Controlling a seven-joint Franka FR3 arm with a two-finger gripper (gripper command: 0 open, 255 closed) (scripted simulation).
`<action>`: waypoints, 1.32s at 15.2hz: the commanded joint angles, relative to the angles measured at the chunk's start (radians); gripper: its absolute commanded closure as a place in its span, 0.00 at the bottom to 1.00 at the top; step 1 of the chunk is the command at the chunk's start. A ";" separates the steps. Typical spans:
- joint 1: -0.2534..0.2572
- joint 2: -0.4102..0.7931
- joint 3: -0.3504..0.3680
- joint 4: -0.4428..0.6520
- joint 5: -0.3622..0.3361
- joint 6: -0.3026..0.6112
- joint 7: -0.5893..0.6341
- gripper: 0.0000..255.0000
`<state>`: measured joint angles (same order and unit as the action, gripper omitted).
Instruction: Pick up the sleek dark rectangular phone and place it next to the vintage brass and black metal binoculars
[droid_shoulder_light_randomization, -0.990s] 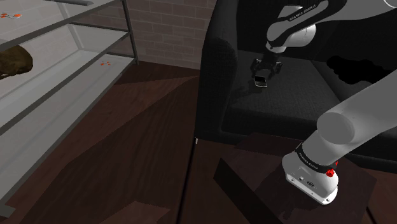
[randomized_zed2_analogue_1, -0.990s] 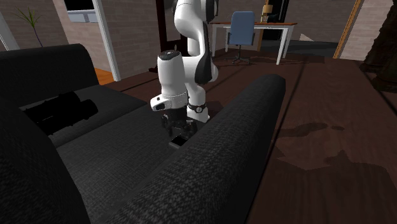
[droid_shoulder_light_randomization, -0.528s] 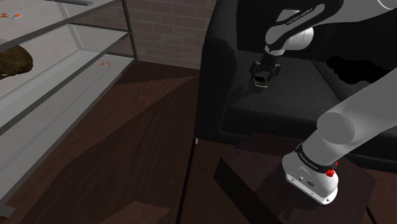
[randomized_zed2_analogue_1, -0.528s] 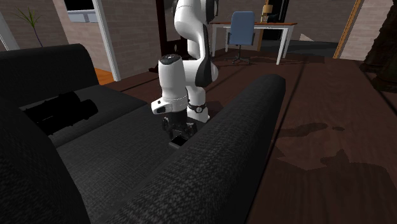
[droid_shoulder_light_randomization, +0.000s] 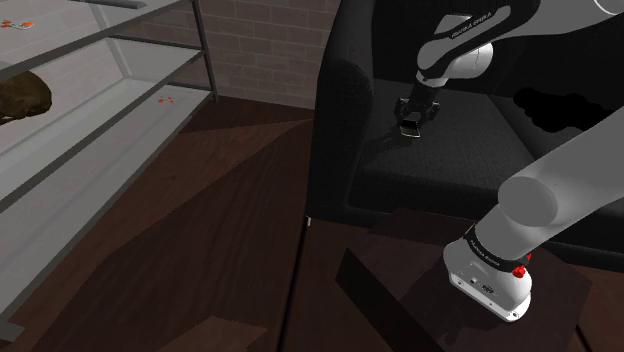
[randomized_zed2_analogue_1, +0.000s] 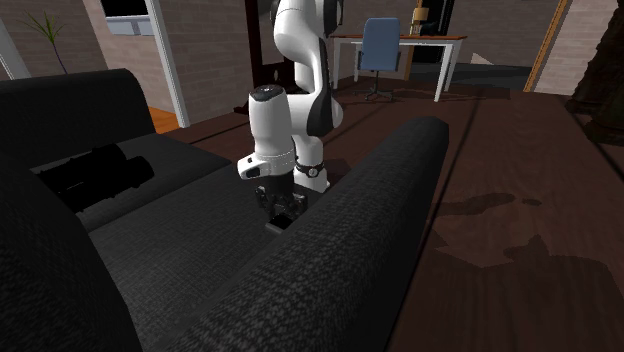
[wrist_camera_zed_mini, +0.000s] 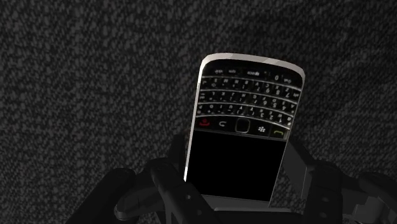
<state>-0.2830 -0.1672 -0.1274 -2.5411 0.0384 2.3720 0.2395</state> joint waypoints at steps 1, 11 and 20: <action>0.001 0.002 0.001 -0.001 0.001 0.001 0.000 1.00; -0.003 -0.065 0.004 0.040 -0.013 -0.106 0.013 1.00; -0.005 -0.131 0.009 0.107 -0.023 -0.239 0.025 1.00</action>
<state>-0.2892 -0.2936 -0.1202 -2.4433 0.0155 2.1478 0.2614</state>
